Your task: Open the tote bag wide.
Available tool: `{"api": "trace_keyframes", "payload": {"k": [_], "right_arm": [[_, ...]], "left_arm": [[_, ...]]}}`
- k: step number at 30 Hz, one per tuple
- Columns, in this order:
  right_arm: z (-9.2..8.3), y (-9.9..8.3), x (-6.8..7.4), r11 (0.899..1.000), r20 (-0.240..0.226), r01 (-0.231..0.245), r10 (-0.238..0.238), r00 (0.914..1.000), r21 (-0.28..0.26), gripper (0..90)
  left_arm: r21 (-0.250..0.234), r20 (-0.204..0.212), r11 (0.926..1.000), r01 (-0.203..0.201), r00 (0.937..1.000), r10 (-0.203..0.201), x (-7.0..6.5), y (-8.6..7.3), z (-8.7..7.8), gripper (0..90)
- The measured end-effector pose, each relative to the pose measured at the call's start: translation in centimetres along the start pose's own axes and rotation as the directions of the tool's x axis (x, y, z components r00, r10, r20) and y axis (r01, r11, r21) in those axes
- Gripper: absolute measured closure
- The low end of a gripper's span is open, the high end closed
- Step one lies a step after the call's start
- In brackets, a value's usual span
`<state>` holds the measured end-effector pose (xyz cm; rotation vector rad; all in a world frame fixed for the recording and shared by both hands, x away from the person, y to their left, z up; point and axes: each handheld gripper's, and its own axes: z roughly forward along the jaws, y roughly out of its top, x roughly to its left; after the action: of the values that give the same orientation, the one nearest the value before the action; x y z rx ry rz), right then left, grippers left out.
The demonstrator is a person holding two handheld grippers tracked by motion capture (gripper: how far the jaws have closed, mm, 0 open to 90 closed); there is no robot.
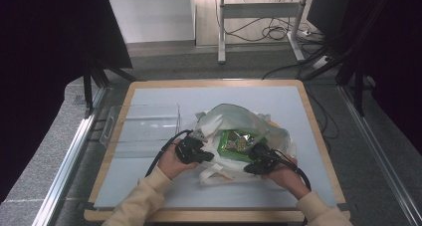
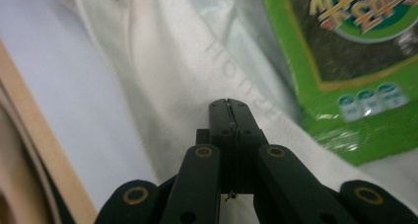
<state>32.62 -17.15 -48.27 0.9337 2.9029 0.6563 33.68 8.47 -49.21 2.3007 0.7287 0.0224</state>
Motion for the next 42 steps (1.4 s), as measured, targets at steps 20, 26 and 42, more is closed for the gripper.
{"api": "trace_keyframes", "payload": {"k": [20, 26, 42], "right_arm": [[-0.6, -0.7, -0.1, 0.998, 0.016, -0.004, 0.005, 0.9999, -0.06, 89.4], [-2.8, 0.5, -1.0, 0.989, 0.055, -0.024, 0.032, 0.998, -0.146, 89.4], [-4.5, 2.8, -5.2, 0.973, 0.241, -0.079, 0.132, 0.9616, -0.217, 89.5]], "left_arm": [[-0.008, 0.008, 0.9999, 0.014, 0.9999, -0.014, 0.2, 0.0, 0.0, 90.0], [-0.01, 0.005, 0.9998, 0.015, 0.9999, -0.015, 0.1, -0.1, 0.0, 90.0], [-0.002, 0.002, 1.0, 0.006, 1.0, -0.006, 0.1, -0.1, 0.0, 90.0]]}}
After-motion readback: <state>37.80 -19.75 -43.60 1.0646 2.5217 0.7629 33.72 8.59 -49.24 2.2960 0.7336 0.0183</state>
